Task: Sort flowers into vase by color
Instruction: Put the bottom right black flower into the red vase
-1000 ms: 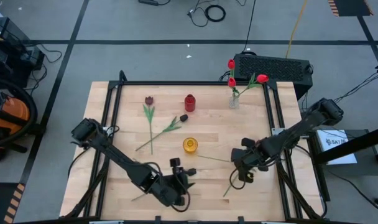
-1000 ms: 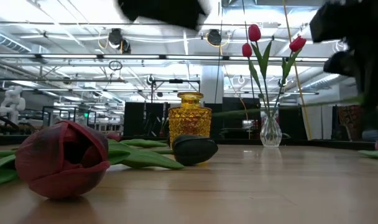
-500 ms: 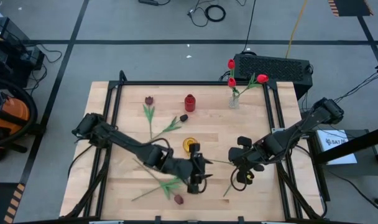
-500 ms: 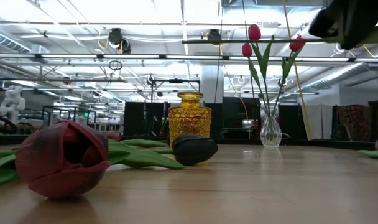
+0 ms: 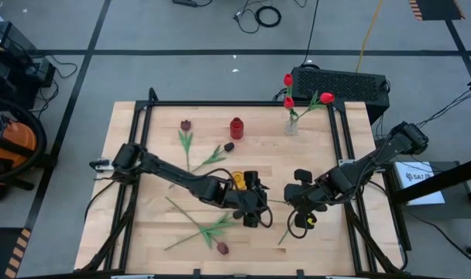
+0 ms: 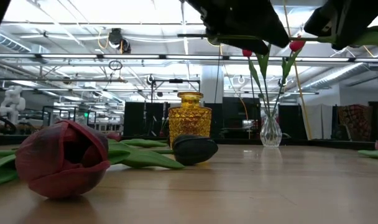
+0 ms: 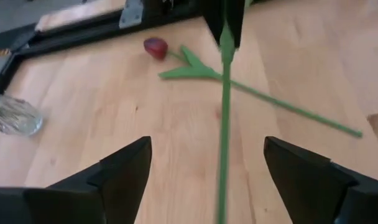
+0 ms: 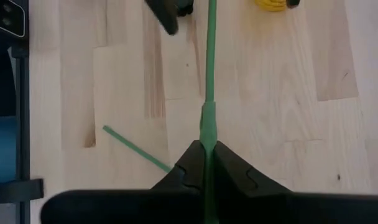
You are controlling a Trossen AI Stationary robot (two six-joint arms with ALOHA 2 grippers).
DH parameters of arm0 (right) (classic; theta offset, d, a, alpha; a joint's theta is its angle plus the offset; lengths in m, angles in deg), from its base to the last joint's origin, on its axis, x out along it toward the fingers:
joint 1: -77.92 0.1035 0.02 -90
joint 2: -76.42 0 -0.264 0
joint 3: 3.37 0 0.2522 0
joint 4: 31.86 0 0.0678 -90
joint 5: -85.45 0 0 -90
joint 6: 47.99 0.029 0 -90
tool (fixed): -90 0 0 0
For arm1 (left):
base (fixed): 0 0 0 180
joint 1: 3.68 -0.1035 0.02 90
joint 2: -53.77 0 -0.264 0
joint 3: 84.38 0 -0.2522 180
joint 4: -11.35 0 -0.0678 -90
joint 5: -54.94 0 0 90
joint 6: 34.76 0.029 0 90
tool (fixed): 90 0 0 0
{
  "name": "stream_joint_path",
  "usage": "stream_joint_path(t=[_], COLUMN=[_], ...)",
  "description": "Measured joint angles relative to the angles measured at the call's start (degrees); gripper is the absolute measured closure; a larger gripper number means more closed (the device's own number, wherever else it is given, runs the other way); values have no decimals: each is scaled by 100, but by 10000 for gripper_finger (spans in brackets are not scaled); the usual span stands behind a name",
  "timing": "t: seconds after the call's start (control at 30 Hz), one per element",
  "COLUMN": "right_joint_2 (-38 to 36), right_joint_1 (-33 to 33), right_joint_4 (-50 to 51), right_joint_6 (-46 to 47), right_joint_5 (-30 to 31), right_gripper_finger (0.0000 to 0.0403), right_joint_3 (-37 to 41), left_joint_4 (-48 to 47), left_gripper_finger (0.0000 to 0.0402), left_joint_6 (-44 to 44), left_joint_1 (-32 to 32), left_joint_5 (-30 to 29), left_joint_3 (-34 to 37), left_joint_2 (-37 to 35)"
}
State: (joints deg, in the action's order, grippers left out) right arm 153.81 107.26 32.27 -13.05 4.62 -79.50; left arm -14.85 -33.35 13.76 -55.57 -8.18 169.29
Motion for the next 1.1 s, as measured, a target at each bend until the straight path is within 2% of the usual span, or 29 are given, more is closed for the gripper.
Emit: stream_joint_path(t=[0.23, 0.73, 0.8, 0.9, 1.1], right_joint_2=[0, 0, 0, 0, -27], right_joint_1=[-3, -49, -49, -47, -49], right_joint_4=[-95, -105, -120, -144, -173], right_joint_6=[-70, 145, 205, 219, -47], right_joint_5=[14, 131, 208, 307, 937], right_gripper_finger=[391, 388, 382, 361, 302], right_joint_3=[0, 2, 2, 2, 2], left_joint_4=[-123, -215, -237, -334, -1262], left_gripper_finger=[149, 383, 395, 391, 397], left_joint_6=[-101, -66, -66, -59, -232], left_joint_1=[-96, -113, -110, -108, -124], left_joint_5=[218, 232, 232, 232, 227], left_joint_3=[2, 2, 2, 2, 2], left_joint_2=[-1, -1, -1, -47, -392])
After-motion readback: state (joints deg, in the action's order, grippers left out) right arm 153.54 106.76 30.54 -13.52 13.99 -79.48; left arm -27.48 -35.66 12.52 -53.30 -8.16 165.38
